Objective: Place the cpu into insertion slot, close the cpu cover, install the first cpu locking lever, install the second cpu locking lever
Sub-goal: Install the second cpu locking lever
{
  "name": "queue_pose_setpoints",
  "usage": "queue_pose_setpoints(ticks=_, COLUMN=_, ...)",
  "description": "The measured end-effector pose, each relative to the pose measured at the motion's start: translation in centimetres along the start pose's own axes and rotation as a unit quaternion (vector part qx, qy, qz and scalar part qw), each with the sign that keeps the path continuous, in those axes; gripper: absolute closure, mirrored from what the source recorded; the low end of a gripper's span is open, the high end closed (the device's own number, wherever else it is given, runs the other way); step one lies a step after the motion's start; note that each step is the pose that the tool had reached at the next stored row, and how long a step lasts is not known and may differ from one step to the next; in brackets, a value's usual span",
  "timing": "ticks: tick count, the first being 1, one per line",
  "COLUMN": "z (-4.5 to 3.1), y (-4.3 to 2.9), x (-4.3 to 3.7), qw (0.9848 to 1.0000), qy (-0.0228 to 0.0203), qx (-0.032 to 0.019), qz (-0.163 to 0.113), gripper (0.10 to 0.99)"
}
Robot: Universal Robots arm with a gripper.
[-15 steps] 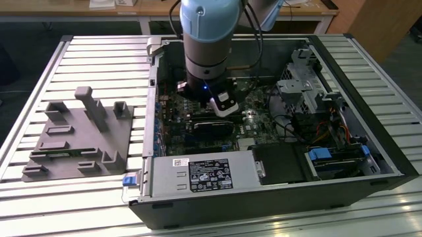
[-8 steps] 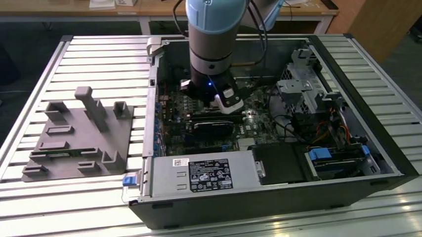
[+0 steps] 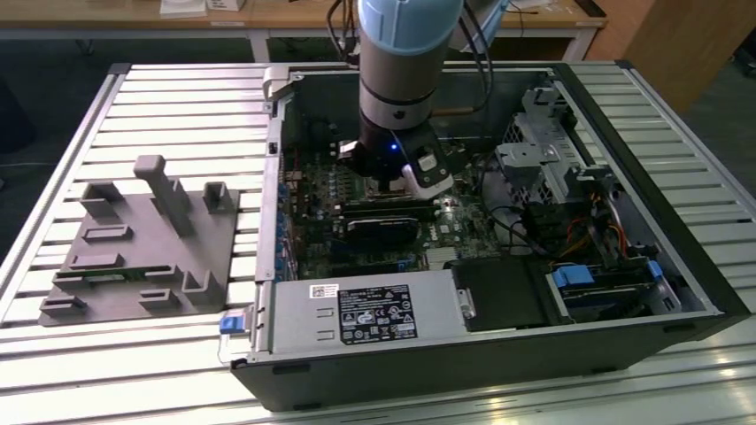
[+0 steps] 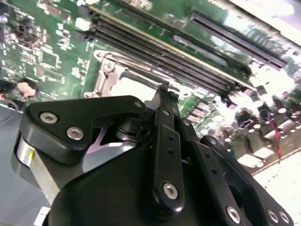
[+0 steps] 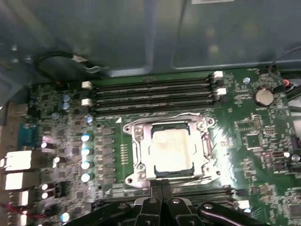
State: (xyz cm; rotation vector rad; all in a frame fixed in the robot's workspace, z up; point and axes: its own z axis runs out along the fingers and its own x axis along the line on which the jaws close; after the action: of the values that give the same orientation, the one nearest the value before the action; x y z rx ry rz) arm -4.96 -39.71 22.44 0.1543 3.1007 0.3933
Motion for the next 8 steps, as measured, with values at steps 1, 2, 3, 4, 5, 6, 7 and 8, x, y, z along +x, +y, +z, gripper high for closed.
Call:
queue_pose_setpoints(ticks=1, z=0.07, y=0.27, x=-0.06, qw=1.0000, qy=-0.0002, qx=0.0017, qz=0.000, gripper=0.980)
queue_pose_setpoints(ticks=2, z=0.16, y=0.54, x=-0.12, qw=1.0000, qy=-0.0004, qx=0.0034, qz=0.000, gripper=0.980)
queue_pose_setpoints(ticks=3, z=0.23, y=0.82, x=-0.17, qw=1.0000, qy=-0.0006, qx=0.0053, qz=0.000, gripper=0.980)
queue_pose_setpoints(ticks=4, z=0.30, y=1.11, x=-0.23, qw=1.0000, qy=-0.0007, qx=0.0073, qz=0.000, gripper=0.980)
queue_pose_setpoints(ticks=5, z=0.38, y=1.35, x=-0.32, qw=1.0000, qy=-0.0009, qx=0.0092, qz=0.000, gripper=0.980)
queue_pose_setpoints(ticks=6, z=0.44, y=1.51, x=-0.46, qw=0.9999, qy=-0.0011, qx=0.0109, qz=0.000, gripper=0.980)
queue_pose_setpoints(ticks=7, z=0.48, y=1.63, x=-0.61, qw=0.9999, qy=-0.0013, qx=0.0124, qz=0.000, gripper=0.980)
queue_pose_setpoints(ticks=8, z=0.52, y=1.75, x=-0.77, qw=0.9999, qy=-0.0014, qx=0.0141, qz=0.000, gripper=0.980)
